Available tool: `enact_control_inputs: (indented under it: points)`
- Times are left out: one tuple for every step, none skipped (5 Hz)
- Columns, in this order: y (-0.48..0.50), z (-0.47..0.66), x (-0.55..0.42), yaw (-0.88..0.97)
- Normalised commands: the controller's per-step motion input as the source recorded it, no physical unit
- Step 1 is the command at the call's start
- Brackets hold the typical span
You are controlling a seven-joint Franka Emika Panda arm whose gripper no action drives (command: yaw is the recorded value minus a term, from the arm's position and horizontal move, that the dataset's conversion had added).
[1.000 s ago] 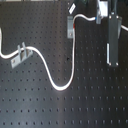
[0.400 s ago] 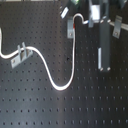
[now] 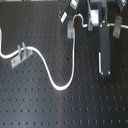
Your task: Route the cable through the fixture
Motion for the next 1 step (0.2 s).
enact_control_inputs:
  points:
    - [0.422, -0.01, 0.499, 0.01]
